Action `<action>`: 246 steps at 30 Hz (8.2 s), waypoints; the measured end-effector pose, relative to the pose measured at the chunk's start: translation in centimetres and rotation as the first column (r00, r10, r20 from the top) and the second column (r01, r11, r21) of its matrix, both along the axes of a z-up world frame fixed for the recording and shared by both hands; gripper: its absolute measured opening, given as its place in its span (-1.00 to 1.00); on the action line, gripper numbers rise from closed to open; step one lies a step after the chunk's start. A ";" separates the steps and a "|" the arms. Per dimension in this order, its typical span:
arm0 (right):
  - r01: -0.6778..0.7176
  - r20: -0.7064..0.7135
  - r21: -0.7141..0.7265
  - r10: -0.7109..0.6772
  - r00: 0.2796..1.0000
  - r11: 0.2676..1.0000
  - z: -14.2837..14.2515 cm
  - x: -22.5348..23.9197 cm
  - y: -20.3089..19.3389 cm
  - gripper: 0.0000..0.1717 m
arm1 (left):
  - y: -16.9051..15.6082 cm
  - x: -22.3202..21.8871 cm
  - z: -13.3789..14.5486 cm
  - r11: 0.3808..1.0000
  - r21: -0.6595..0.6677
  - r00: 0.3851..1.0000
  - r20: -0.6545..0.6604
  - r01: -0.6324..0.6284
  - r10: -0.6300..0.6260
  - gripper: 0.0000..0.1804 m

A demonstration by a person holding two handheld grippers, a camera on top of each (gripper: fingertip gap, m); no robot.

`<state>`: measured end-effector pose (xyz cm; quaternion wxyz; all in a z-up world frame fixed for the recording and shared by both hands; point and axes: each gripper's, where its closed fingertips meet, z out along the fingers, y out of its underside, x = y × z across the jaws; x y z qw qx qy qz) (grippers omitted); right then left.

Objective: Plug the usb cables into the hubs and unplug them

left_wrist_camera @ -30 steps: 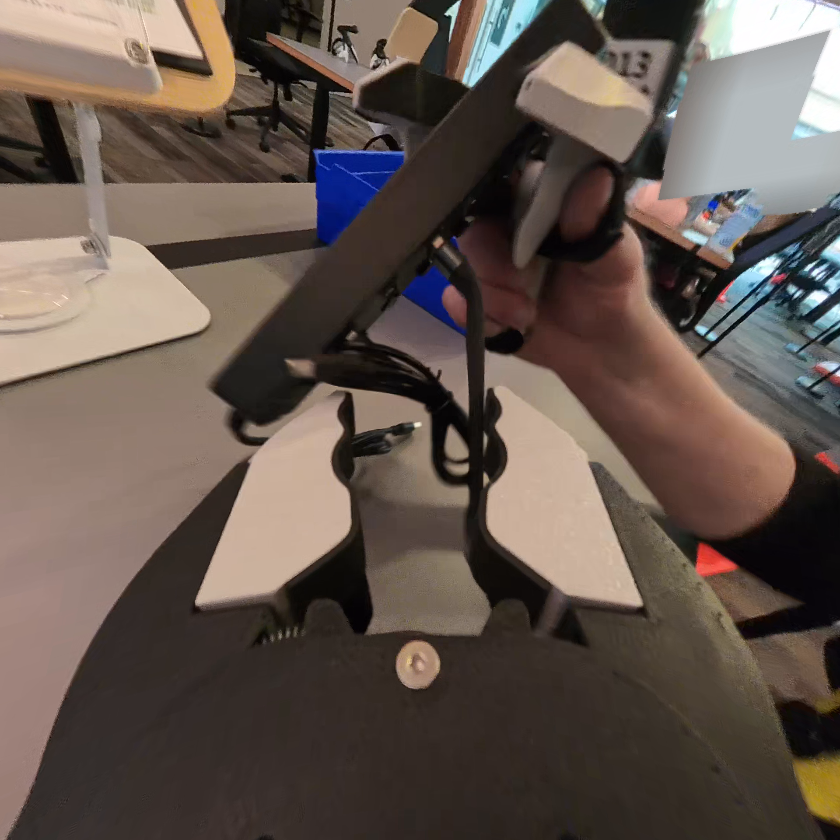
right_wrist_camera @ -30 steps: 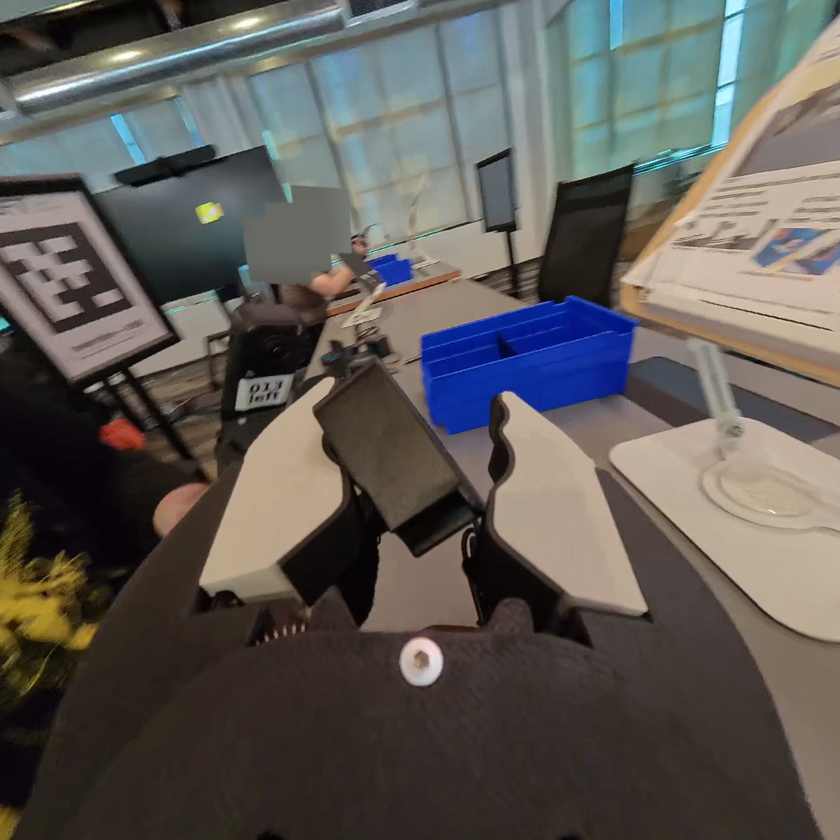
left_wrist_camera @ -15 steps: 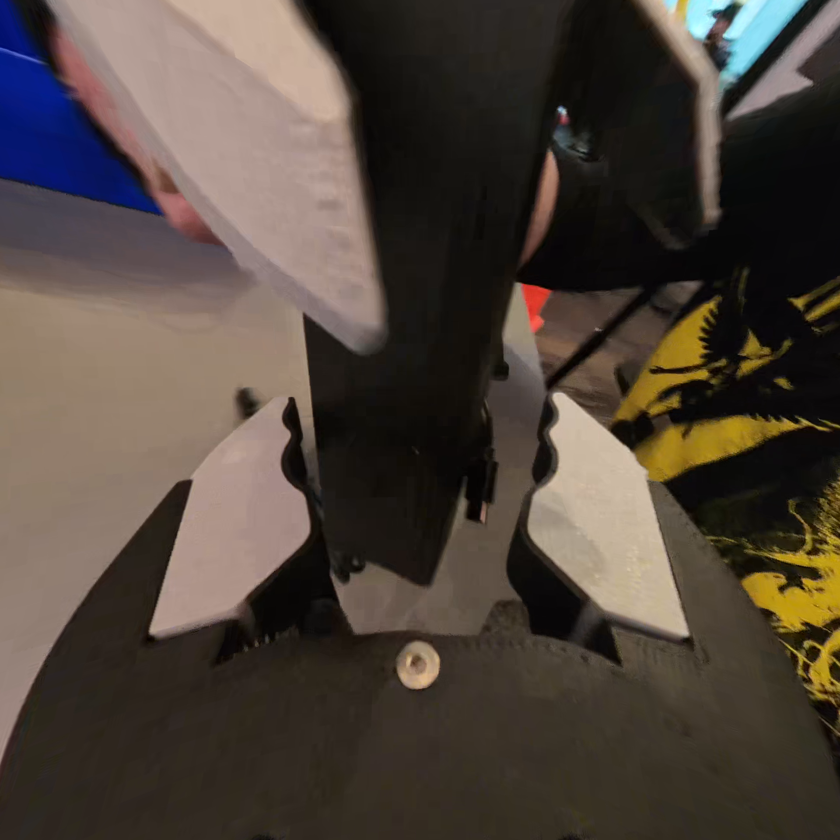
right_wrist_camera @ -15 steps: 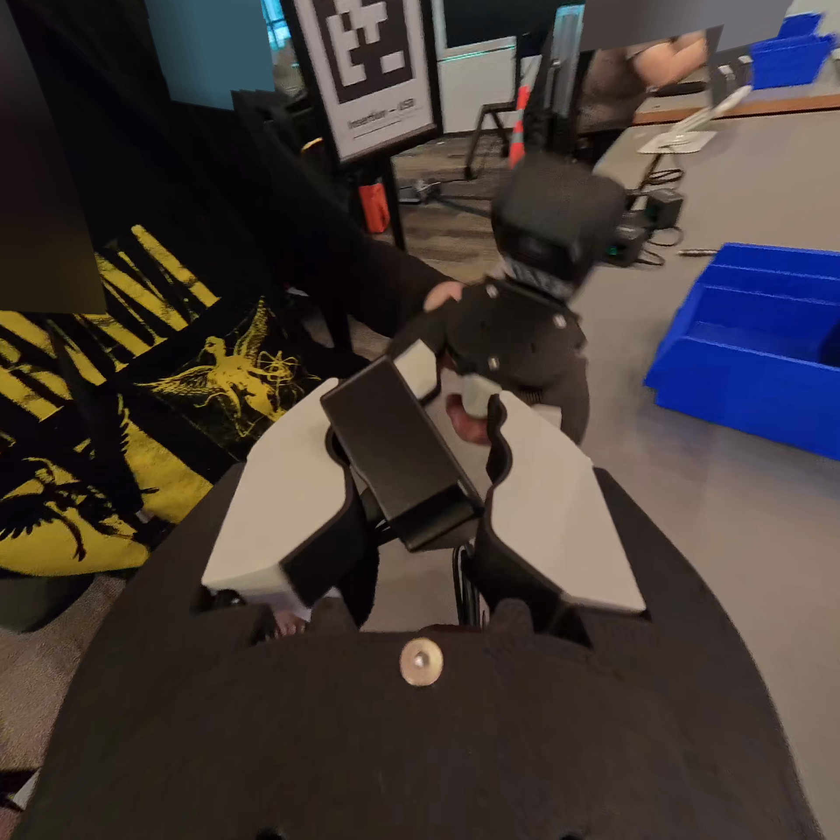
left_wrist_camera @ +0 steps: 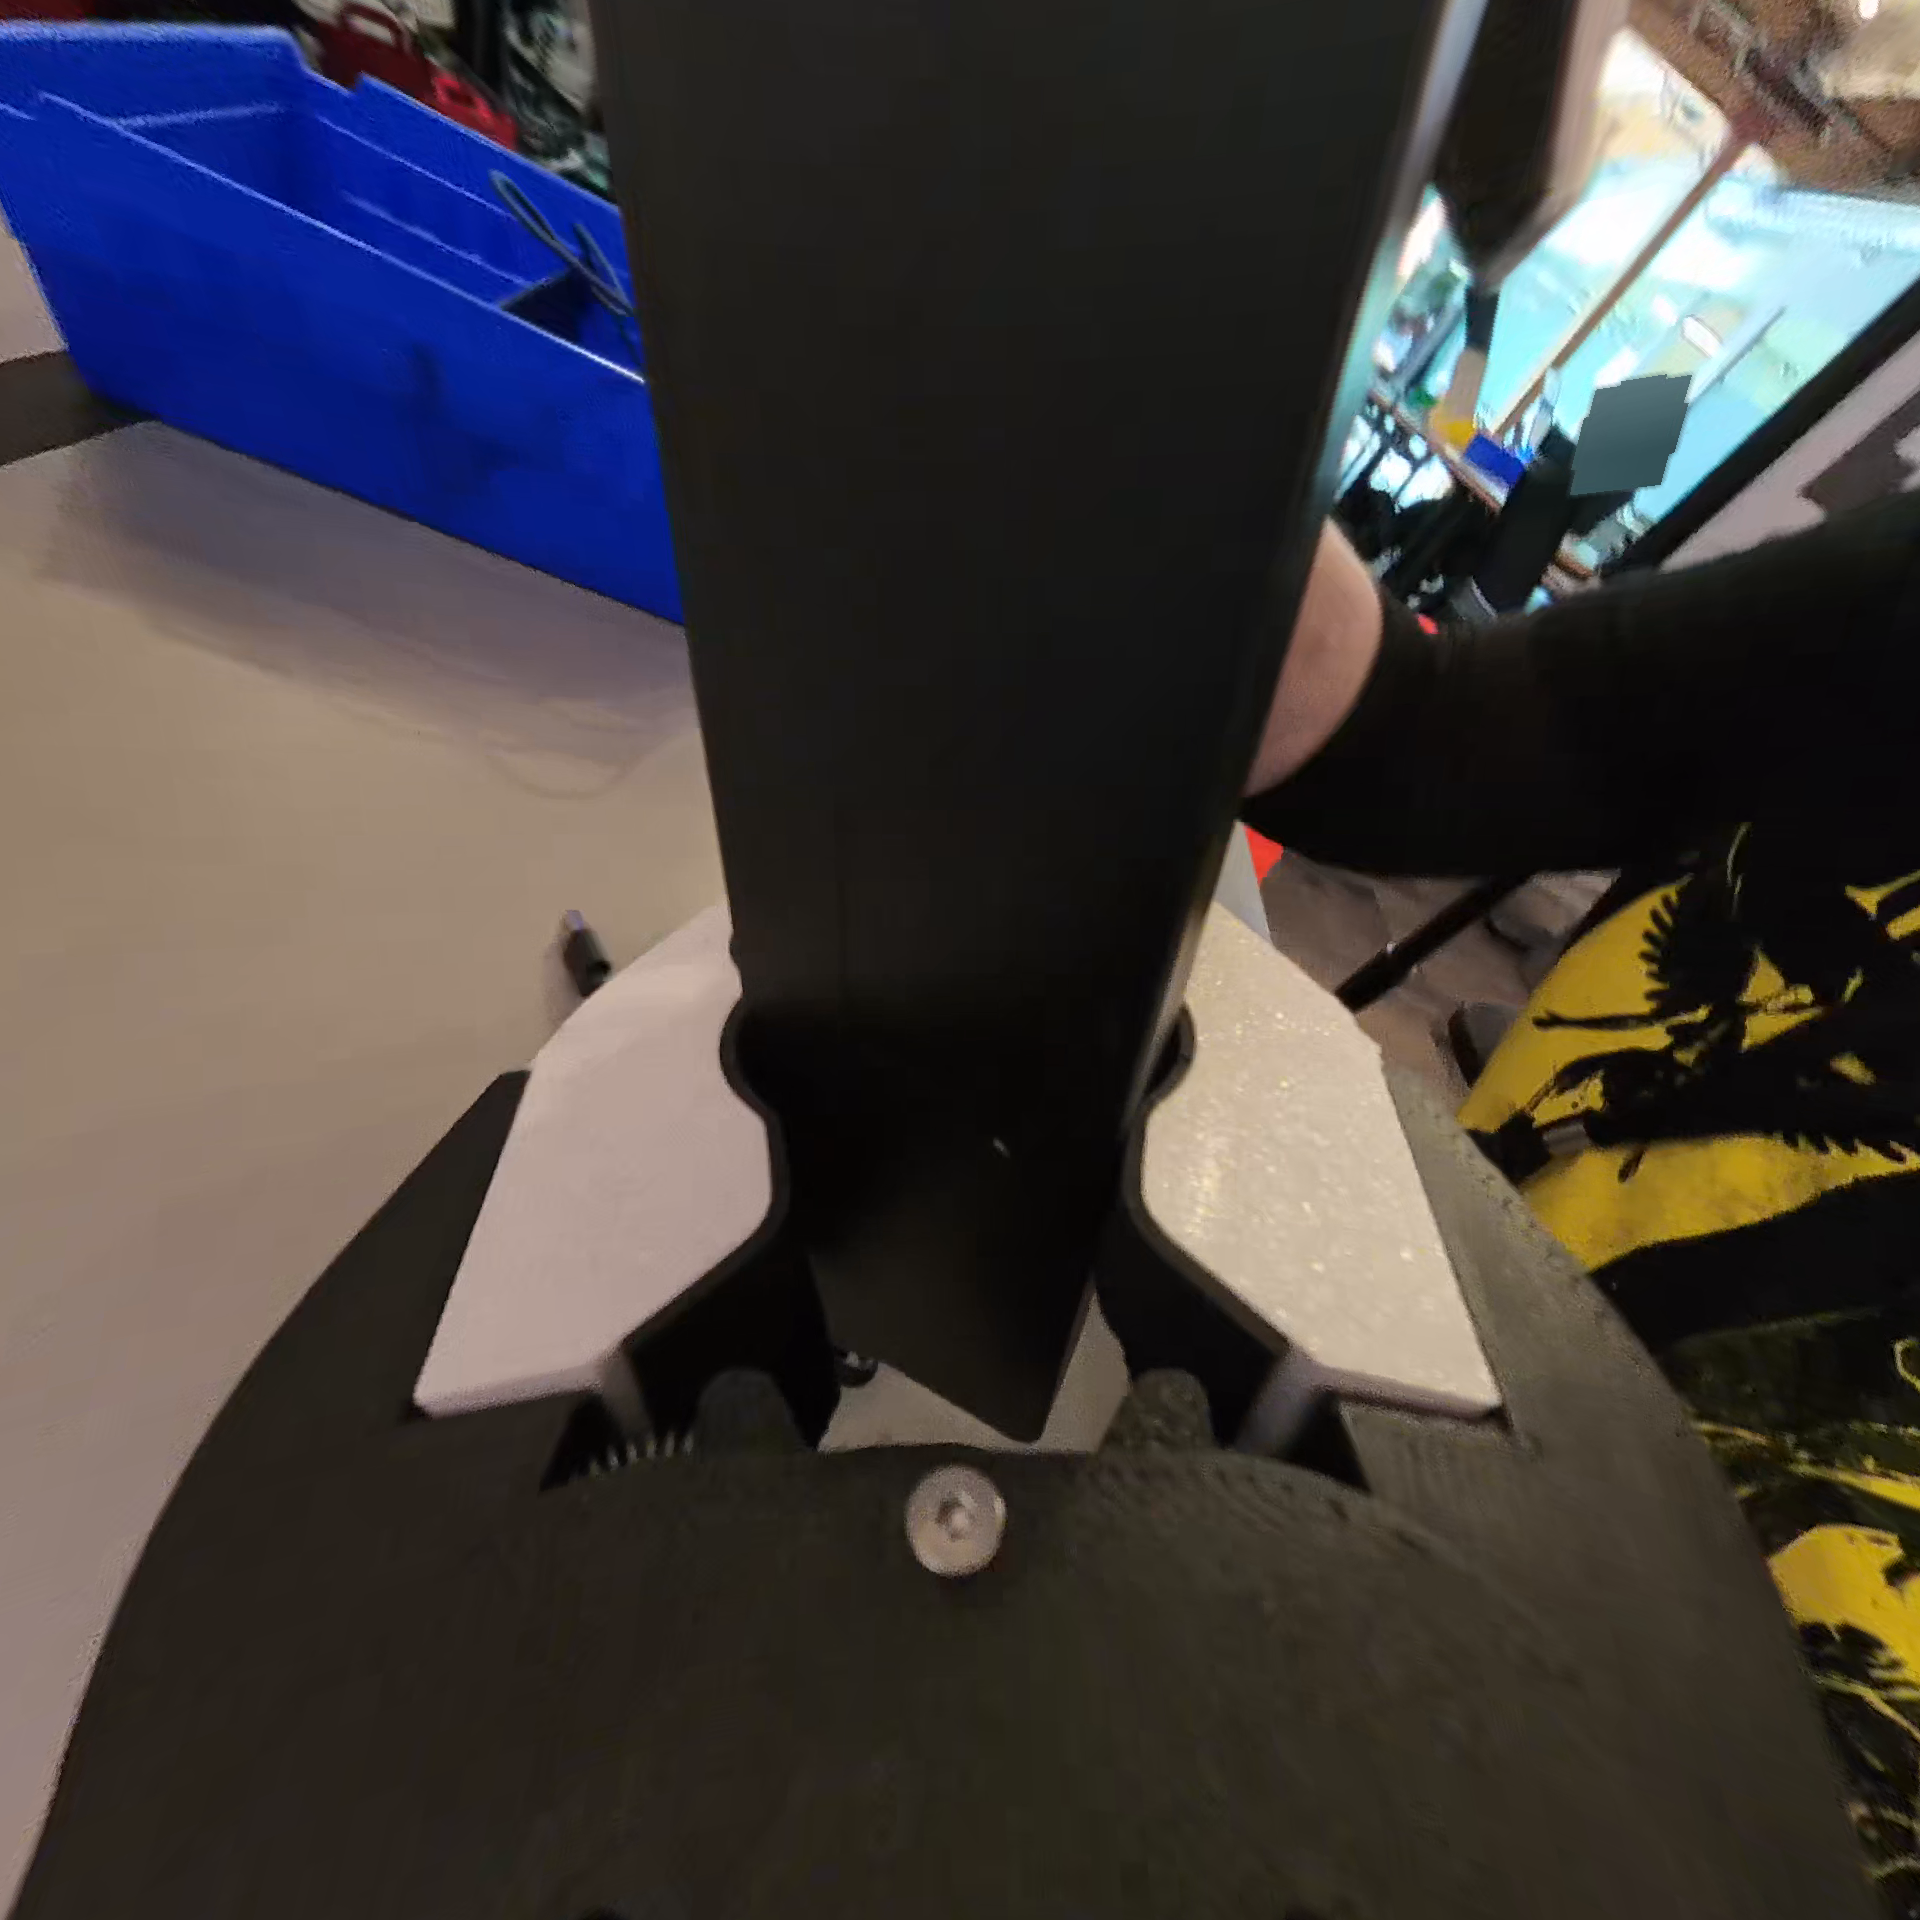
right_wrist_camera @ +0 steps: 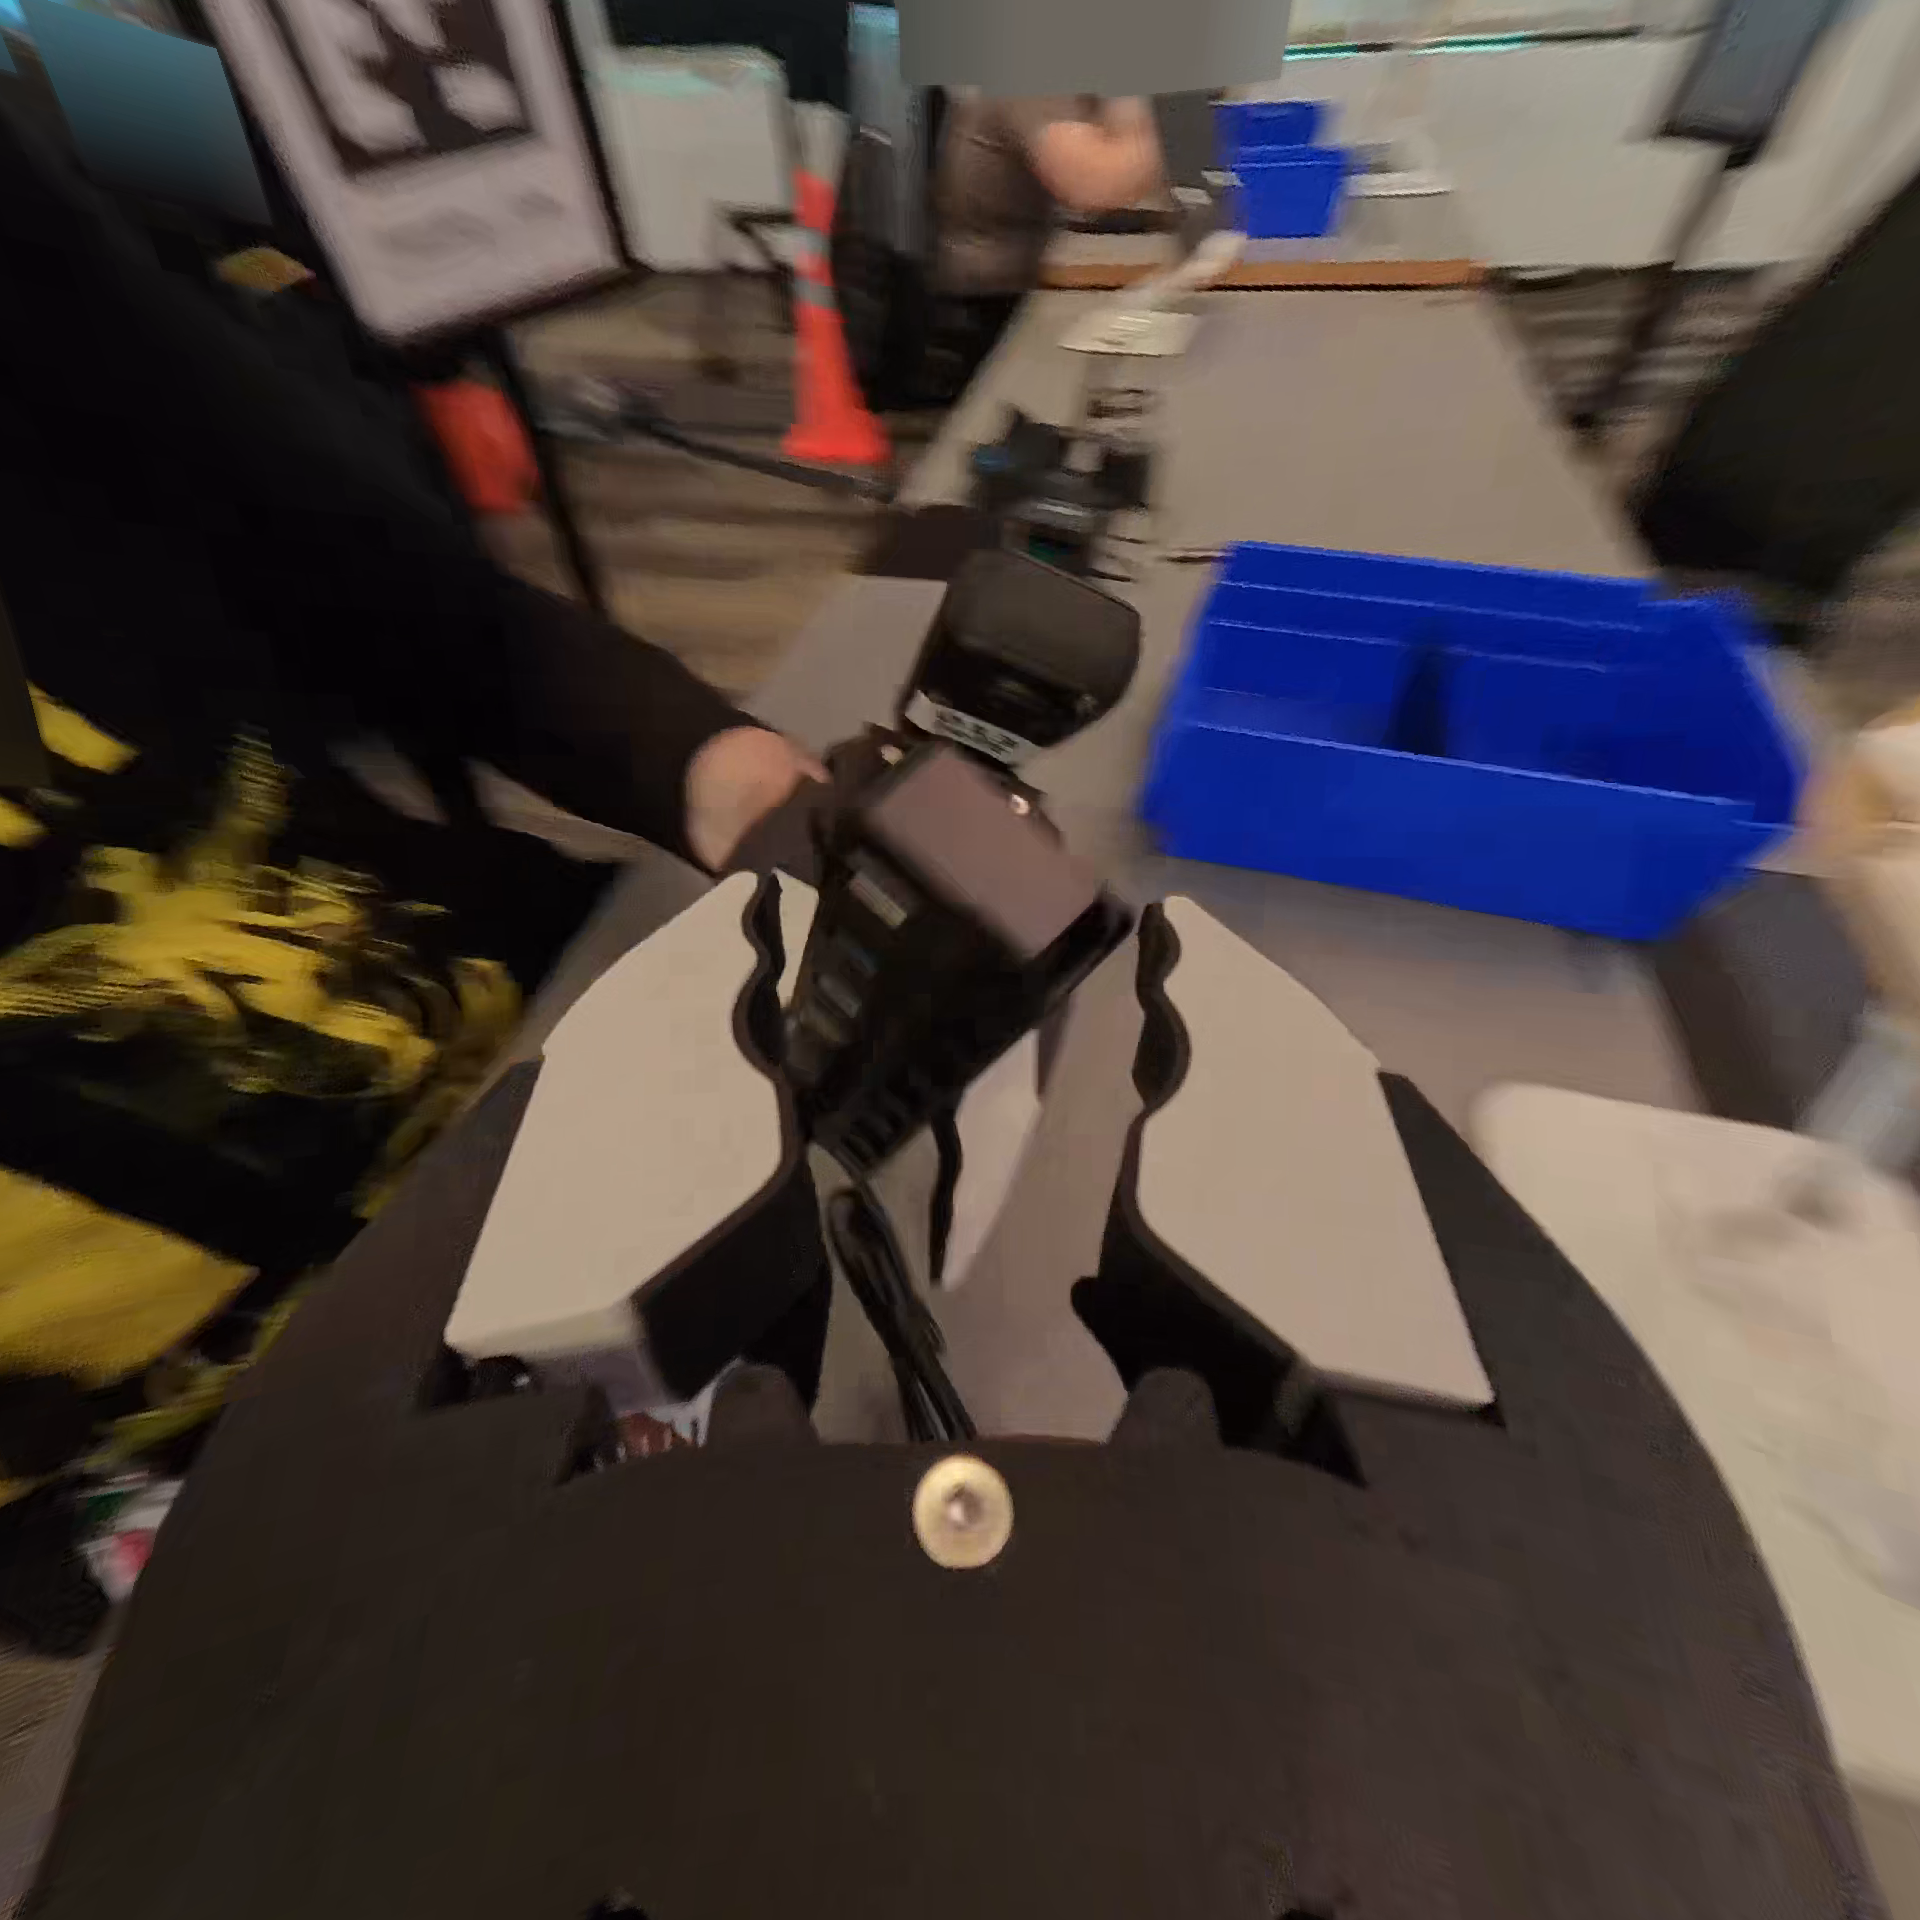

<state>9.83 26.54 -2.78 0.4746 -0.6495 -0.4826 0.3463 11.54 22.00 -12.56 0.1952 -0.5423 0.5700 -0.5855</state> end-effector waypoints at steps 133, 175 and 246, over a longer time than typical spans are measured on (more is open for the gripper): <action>0.291 0.341 0.322 -0.397 0.852 0.901 -7.7 -0.7 -5.2 -0.88 | -0.1 -0.4 3.3 0.944 -0.311 0.977 0.139 -0.114 0.164 -0.23; -0.195 0.700 0.565 -0.340 0.627 0.802 -8.7 0.2 -9.0 -0.90 | -5.0 -1.8 3.7 0.945 -0.254 0.964 0.219 0.204 -0.149 -0.21; 0.127 -0.259 -0.228 -0.186 0.948 0.965 -2.0 -1.6 -6.6 -0.28 | -6.2 1.4 1.1 0.987 0.158 0.995 0.092 0.011 -0.026 -0.15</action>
